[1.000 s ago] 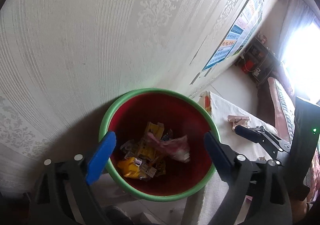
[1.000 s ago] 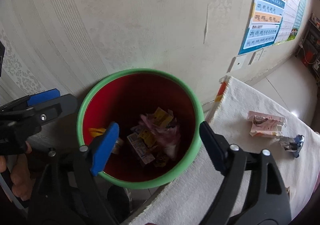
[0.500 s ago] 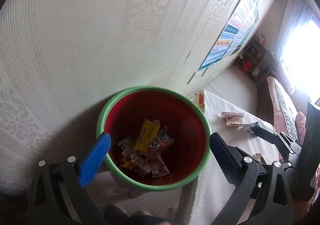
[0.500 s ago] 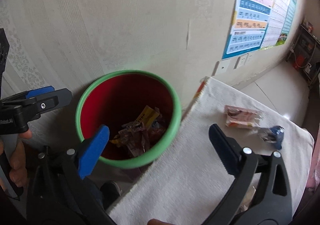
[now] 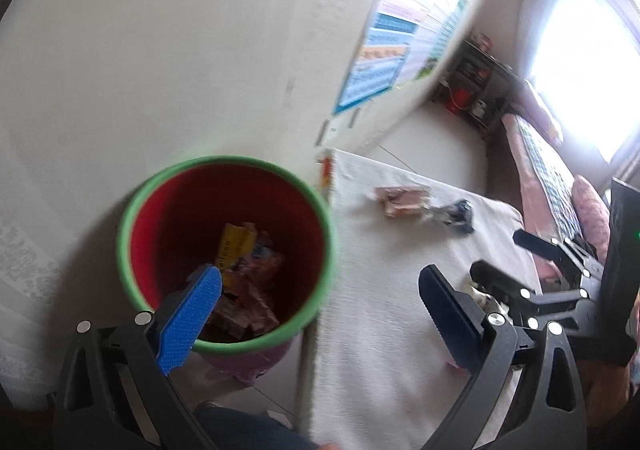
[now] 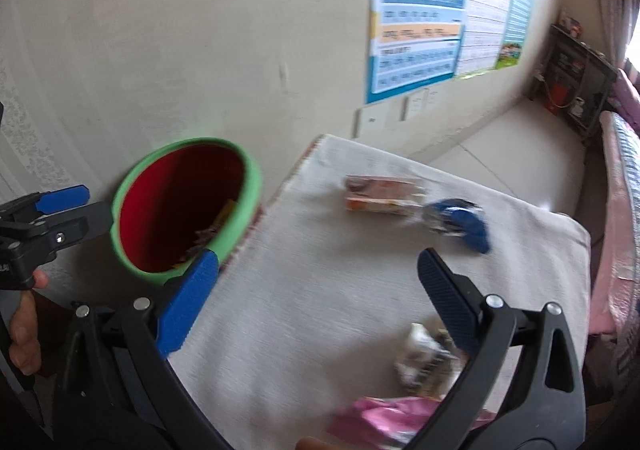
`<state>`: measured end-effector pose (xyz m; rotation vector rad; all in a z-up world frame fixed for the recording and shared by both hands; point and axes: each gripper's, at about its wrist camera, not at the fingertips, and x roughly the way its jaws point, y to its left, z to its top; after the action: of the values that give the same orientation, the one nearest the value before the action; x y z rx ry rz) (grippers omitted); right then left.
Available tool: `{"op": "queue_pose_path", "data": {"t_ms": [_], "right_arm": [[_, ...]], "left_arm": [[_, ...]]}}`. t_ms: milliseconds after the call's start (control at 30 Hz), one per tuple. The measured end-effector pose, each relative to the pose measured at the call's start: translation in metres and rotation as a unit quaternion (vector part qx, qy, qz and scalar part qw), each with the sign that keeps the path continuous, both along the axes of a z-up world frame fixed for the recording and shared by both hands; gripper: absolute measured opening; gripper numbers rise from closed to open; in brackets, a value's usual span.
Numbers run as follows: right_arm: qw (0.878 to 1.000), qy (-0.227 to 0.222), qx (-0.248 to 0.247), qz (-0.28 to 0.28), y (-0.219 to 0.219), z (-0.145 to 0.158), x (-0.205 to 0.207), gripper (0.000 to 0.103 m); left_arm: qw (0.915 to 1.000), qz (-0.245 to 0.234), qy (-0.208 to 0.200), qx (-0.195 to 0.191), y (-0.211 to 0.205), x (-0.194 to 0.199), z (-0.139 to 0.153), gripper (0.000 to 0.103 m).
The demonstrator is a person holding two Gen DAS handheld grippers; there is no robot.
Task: Collect trash
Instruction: 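Move both tools back over the table toward the remaining trash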
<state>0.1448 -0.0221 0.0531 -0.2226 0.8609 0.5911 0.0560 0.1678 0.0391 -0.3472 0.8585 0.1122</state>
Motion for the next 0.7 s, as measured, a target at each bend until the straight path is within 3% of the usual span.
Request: {"op": "queue_pose_path", "data": {"t_ms": [333,700], "right_arm": [[0.998,-0.007,-0.009,-0.063,-0.077,-0.001,0.032,0.098],[0.996,0.010,-0.035,-0.076,-0.109,-0.032,0.082,0.098]], "left_arm": [[0.9971,-0.074,0.014,0.010,-0.060,0.047,-0.005,0.095],[0.9924,-0.108,0.056,0.023,-0.089,0.112,-0.039,0.095]]}}
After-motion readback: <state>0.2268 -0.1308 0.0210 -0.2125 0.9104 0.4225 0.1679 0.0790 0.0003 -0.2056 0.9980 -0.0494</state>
